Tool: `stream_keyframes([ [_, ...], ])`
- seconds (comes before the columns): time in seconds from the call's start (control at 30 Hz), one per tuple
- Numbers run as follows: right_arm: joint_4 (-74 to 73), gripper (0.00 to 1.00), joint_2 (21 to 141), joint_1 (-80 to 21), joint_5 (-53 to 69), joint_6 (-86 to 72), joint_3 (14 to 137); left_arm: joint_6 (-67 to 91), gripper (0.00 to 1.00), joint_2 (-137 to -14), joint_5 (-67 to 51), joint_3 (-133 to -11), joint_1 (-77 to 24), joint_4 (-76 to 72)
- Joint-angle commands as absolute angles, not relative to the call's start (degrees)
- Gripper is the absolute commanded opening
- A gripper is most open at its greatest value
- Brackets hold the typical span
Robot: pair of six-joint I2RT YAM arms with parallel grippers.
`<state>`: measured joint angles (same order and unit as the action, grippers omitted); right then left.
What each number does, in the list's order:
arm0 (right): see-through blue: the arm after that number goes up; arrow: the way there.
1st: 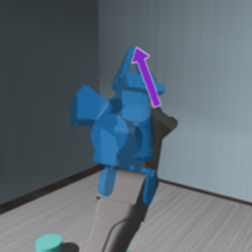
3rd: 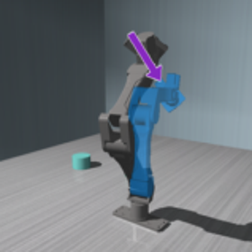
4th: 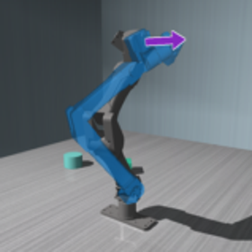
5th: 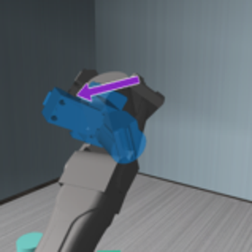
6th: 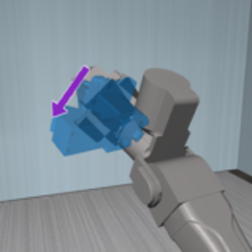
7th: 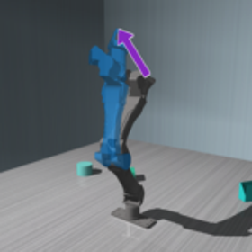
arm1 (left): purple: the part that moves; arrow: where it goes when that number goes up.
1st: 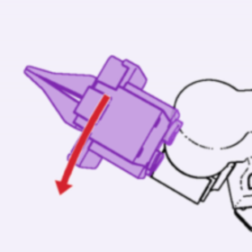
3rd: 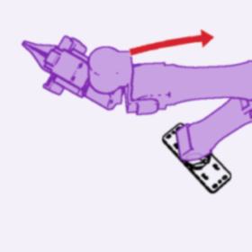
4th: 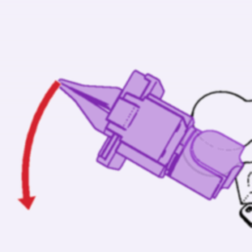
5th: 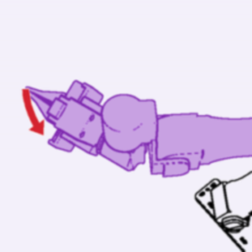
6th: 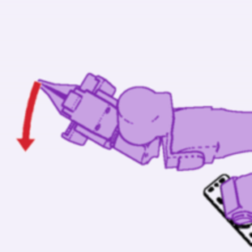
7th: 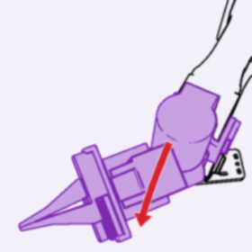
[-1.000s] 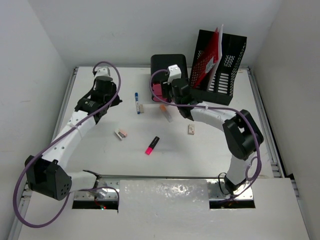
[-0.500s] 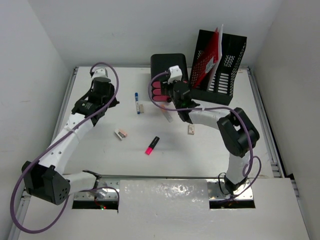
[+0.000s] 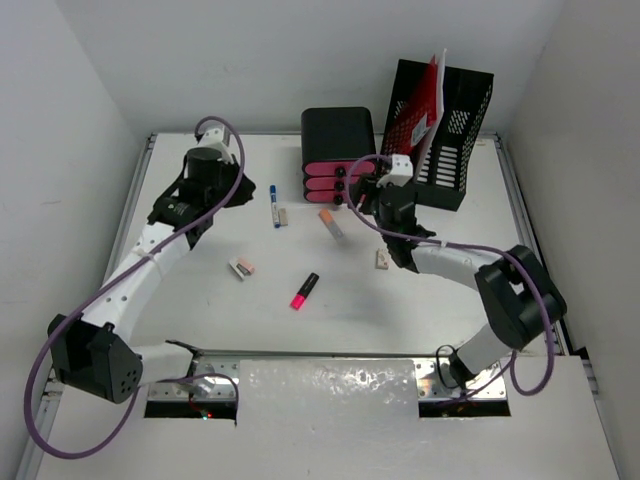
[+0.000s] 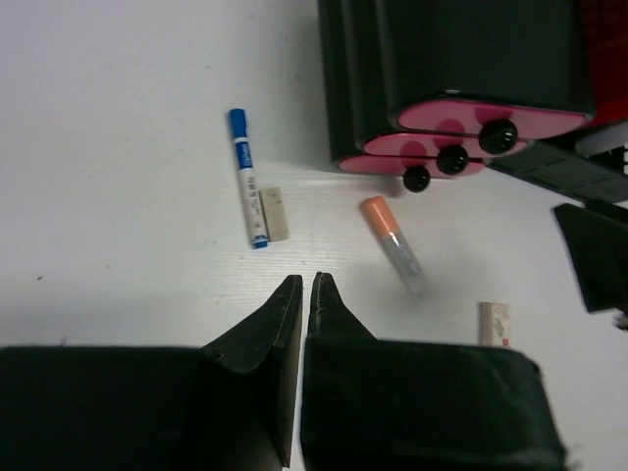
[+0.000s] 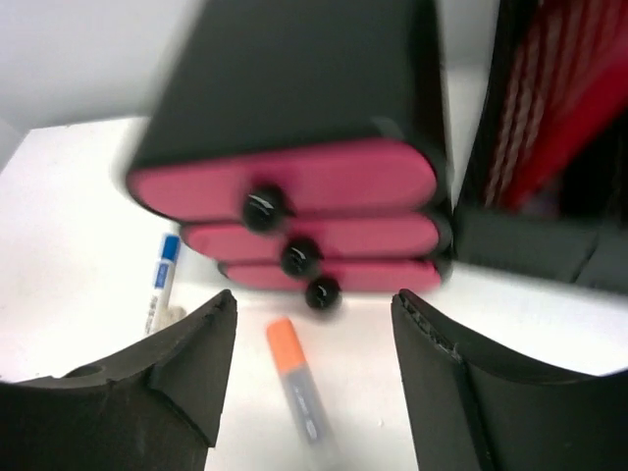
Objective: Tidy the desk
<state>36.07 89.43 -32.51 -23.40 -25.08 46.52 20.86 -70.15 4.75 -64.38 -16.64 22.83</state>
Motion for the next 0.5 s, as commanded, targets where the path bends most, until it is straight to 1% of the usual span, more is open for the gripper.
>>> stream_keyframes([
  [0.0, 44.5, 0.62, 93.0, -27.7, -17.5, -40.5, 42.0, 20.1, 0.0, -71.1, -1.8, -67.1, -16.4, 18.1],
  [0.07, 48.7, 0.62, 96.6, -25.8, -14.2, -48.1, 40.0, 18.9, 0.02, -71.8, -2.9, -68.5, -16.4, 17.5],
  [0.1, 52.4, 0.62, 98.0, -24.6, -12.5, -50.1, 39.7, 18.1, 0.03, -72.2, -3.9, -69.0, -16.4, 16.8],
  [0.17, 55.3, 0.62, 100.4, -23.6, -8.2, -54.5, 40.1, 15.9, 0.06, -74.3, -7.5, -70.9, -16.6, 14.3],
  [0.23, 60.1, 0.62, 103.7, -22.9, -5.1, -57.3, 40.9, 14.6, 0.08, -78.1, -10.0, -75.5, -16.9, 12.4],
  [0.37, 65.7, 0.64, 109.4, -22.5, -2.6, -64.1, 43.3, 15.1, 0.09, -85.4, -16.9, -84.3, -17.7, 10.0],
  [0.47, 70.0, 0.63, 113.9, -22.5, -1.8, -68.2, 45.1, 16.3, 0.09, -89.9, -19.7, -88.2, -17.9, 8.7],
])
